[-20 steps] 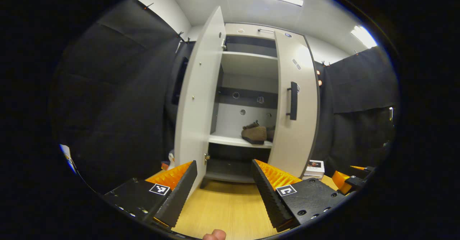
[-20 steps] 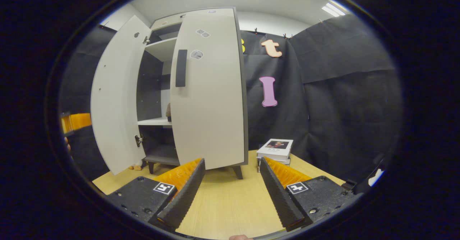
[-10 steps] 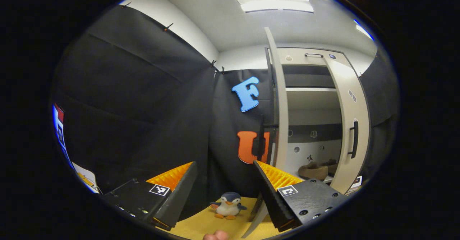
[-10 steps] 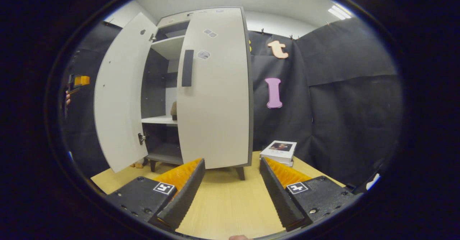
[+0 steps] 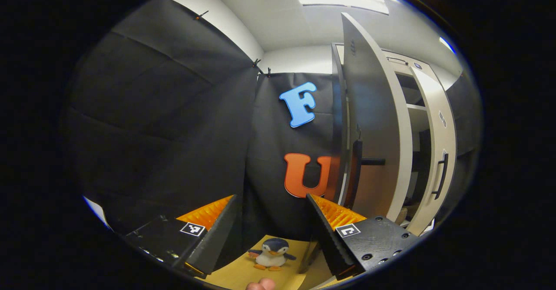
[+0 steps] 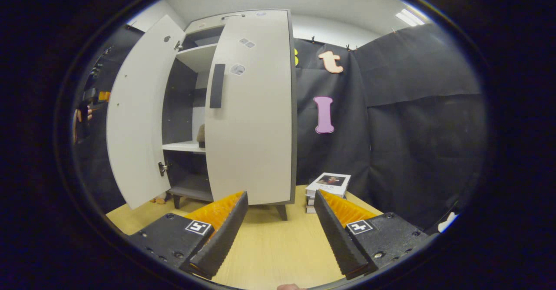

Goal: Grab one shoe with the right hand and put it into the shoe cabinet, grab the other shoe with the left hand and put it into the shoe cabinet; then close the right door with the right hand and the left door with the left hand.

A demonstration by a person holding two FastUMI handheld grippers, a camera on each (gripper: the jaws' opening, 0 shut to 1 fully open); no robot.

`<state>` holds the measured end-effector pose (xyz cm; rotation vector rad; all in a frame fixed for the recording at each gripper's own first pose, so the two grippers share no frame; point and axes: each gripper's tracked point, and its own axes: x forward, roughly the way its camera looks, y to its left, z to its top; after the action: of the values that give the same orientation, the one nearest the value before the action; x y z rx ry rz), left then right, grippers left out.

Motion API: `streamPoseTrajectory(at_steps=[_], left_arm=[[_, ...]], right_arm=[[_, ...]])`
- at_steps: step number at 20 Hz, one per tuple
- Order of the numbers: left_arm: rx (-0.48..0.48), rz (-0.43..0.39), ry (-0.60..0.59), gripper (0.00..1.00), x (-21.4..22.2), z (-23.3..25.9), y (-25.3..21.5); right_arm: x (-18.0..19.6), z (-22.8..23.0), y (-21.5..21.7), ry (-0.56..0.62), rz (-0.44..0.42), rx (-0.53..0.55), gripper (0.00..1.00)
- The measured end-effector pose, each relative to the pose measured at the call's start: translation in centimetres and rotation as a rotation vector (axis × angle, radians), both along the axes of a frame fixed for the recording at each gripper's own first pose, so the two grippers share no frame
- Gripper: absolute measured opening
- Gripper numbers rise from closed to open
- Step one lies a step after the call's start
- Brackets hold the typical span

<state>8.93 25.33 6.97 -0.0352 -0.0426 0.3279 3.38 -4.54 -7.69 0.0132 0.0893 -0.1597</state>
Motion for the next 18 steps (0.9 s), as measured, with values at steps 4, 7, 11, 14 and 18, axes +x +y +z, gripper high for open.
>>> streamPoseTrajectory(at_steps=[4, 7, 11, 14, 18], left_arm=[[0.009, -0.015, 0.000, 0.92, 0.5, 0.1, -0.2], [-0.022, -0.033, 0.024, 0.92, 0.8, -0.3, -0.7], [-0.062, -0.115, 0.048, 0.91, 0.9, -0.4, -3.7], [-0.062, -0.170, 0.043, 0.91, 1.4, -0.4, -6.5], [-0.069, -0.261, 0.048, 0.91, 2.4, -0.6, -11.0]], right_arm=[[0.3, 0.4, -0.4, -0.008, -0.009, -0.007, 0.98], [0.7, 0.6, -0.1, -0.013, 0.003, -0.012, 0.98], [1.1, 0.5, 0.4, -0.014, 0.020, -0.001, 0.98], [1.0, 0.7, 0.3, -0.015, 0.018, -0.008, 0.98], [1.0, 1.1, -0.8, -0.025, -0.009, -0.015, 0.98]])
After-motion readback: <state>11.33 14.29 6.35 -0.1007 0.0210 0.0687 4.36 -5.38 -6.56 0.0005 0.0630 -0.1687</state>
